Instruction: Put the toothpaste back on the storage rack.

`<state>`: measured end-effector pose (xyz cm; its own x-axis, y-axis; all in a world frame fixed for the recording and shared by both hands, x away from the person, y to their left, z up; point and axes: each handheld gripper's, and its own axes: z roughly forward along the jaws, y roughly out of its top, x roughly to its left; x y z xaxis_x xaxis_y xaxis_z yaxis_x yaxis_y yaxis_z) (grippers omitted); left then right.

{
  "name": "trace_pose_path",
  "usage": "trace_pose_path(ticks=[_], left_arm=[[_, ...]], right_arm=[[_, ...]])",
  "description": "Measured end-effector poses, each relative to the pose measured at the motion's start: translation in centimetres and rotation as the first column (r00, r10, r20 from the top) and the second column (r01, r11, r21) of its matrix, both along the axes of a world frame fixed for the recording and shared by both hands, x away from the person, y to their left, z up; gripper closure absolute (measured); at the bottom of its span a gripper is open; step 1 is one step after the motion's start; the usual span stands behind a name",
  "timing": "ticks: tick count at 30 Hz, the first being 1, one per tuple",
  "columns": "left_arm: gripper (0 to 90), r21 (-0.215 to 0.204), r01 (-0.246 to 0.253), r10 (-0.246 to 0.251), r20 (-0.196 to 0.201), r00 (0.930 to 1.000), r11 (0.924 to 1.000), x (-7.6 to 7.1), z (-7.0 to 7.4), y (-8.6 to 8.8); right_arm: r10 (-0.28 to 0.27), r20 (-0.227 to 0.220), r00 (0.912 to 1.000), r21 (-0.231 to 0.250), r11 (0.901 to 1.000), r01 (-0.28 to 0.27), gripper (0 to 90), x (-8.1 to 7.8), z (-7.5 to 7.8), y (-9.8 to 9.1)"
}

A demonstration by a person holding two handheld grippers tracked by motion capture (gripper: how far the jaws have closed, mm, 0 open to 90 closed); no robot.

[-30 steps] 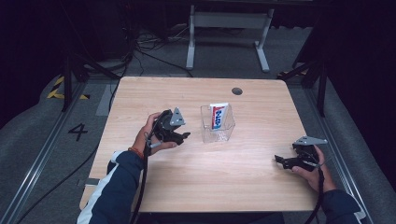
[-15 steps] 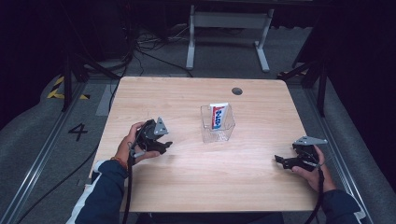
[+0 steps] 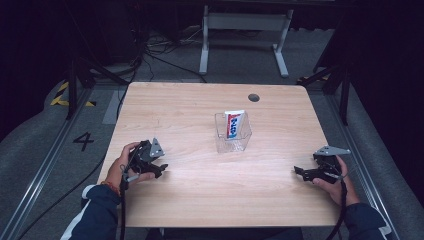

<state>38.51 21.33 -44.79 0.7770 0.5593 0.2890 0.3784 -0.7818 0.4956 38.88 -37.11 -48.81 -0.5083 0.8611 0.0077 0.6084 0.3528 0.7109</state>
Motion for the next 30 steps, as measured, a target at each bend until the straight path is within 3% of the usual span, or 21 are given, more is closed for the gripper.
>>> trace_pose_path(ticks=[2,6,8,11,13,15,16,18,20,21,24,28,29,30], left_arm=[[24.4,0.005,-0.009,0.009,0.0,1.0,0.9999,-0.3,-0.1,0.3],[22.9,-0.028,-0.031,0.031,0.008,0.9995,0.9991,-1.2,-0.8,1.4],[22.5,-0.035,-0.03,0.029,-0.02,0.9994,0.9989,-1.5,-1.0,1.9],[21.0,-0.077,-0.041,0.04,-0.023,0.999,0.9962,-2.4,-1.4,2.7],[20.3,-0.12,-0.056,0.052,-0.035,0.998,0.9911,-2.8,-1.6,3.4],[20.1,-0.206,-0.091,0.077,-0.075,0.9942,0.9743,-3.4,-2.2,4.3],[19.8,-0.206,-0.091,0.077,-0.075,0.9942,0.9743,-3.4,-2.2,4.3],[18.8,-0.274,-0.115,0.084,-0.119,0.9893,0.9549,-3.8,-2.7,5.1],[17.1,-0.32,-0.144,0.106,-0.135,0.9852,0.9362,-4.1,-3.1,5.7],[15.8,-0.331,-0.146,0.112,-0.121,0.9863,0.9323,-4.4,-3.2,6.0],[15.3,-0.346,-0.154,0.125,-0.105,0.9866,0.9254,-4.9,-3.4,6.4],[14.4,-0.345,-0.165,0.135,-0.109,0.9848,0.9239,-4.9,-3.4,6.3],[14.0,-0.334,-0.157,0.132,-0.099,0.9864,0.9294,-4.8,-3.4,6.3],[13.6,-0.331,-0.166,0.138,-0.104,0.9849,0.9289,-4.8,-3.4,6.3]], right_arm=[[0.0,0.0,1.0,0.0,1.0,0.0,0.2,0.0,0.0,0.0],[0.0,0.0,1.0,0.0,1.0,0.0,0.2,0.0,0.0,0.0],[0.0,0.0,1.0,0.0,1.0,0.0,0.2,0.0,0.0,0.0],[0.0,0.0,1.0,0.001,1.0,0.0,0.2,0.0,0.0,0.0],[0.0,0.0,1.0,0.0,1.0,0.0,0.2,-0.1,0.0,0.0],[0.001,0.0,1.0,0.0,1.0,-0.001,0.3,-0.1,0.0,0.0],[0.001,0.0,1.0,0.0,1.0,-0.001,0.3,-0.1,0.0,0.0],[0.001,0.0,1.0,0.0,1.0,-0.001,0.2,-0.1,0.0,0.0],[0.001,0.0,1.0,0.0,1.0,-0.001,0.3,-0.1,0.0,0.0],[0.001,0.0,1.0,0.0,1.0,-0.001,0.3,-0.1,0.0,0.0],[0.0,-0.001,1.0,-0.001,1.0,0.0,0.3,-0.2,0.0,0.0],[0.0,0.0,1.0,-0.001,1.0,0.0,0.4,-0.3,0.0,-0.1],[0.001,0.0,1.0,-0.001,1.0,-0.001,0.4,-0.3,0.0,-0.1],[0.001,0.001,1.0,0.0,1.0,-0.001,0.4,-0.3,0.0,-0.1]])
